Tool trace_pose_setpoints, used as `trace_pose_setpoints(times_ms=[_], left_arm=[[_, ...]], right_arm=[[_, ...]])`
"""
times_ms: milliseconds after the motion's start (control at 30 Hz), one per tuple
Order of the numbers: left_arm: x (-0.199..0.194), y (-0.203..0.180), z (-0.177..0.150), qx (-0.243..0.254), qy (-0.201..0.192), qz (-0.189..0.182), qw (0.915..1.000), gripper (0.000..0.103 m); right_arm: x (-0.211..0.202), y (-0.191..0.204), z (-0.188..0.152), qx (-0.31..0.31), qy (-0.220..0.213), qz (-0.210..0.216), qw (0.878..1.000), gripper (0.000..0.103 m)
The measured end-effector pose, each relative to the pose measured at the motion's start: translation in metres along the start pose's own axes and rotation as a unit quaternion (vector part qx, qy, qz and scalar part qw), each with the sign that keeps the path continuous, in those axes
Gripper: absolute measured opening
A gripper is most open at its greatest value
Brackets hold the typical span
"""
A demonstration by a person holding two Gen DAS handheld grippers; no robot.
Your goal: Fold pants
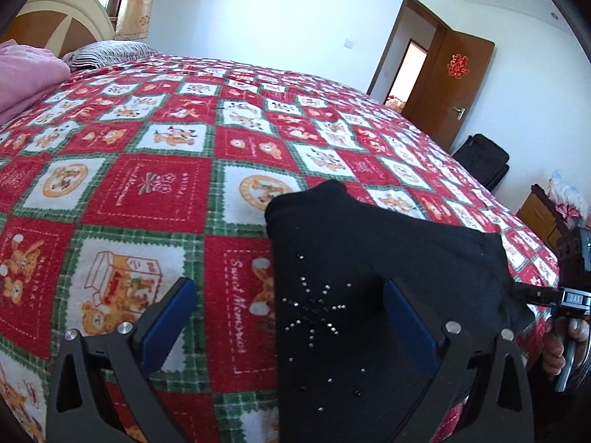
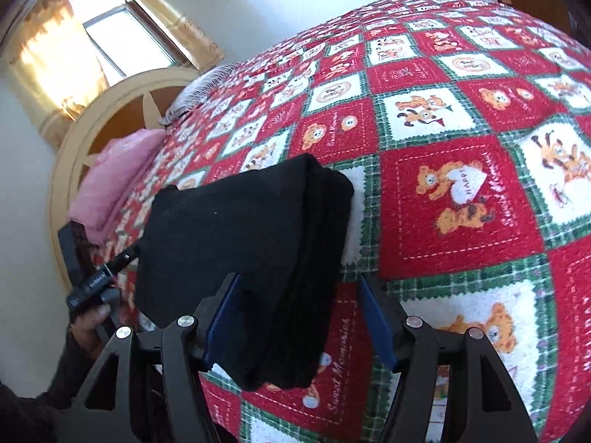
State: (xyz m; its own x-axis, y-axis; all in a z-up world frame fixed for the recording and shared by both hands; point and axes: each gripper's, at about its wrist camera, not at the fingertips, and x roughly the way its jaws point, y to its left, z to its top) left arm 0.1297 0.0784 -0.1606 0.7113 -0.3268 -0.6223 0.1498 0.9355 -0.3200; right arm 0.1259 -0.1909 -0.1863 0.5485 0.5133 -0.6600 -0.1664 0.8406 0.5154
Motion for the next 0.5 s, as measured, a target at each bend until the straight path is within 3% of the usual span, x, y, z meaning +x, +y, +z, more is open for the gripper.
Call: trace_pose_setpoints(times_ms=[133,367,433,467,500], left_arm=[[0.001,-0.006,0.001,0.008,0.002,-0.023,0.9997,0.087],[0.011,-0.008,0.004,0.014,0.009,-0.034,0.9993,0.084],[0.011,-0.007,0.005,0.012,0.012,-0.042,0.999,0.075],[0.011,-0.008,0.006,0.012,0.015,-0.053,0.9984,0.061],[0.011,-0.009,0.006,0.012,0.019,-0.062,0.9978,0.055]], right_arm=[[0.005,0.001,-0.001,0.005,-0.003,0.013,1.0,0.065],[0.014,-0.003,0.0,0.011,-0.01,0.013,1.0,0.056],[0.014,-0.003,0.001,0.012,-0.011,0.019,1.0,0.05],[0.013,-0.004,0.0,0.017,-0.012,0.028,0.999,0.048],[0.013,-0.005,0.0,0.021,-0.01,0.04,0.999,0.039]])
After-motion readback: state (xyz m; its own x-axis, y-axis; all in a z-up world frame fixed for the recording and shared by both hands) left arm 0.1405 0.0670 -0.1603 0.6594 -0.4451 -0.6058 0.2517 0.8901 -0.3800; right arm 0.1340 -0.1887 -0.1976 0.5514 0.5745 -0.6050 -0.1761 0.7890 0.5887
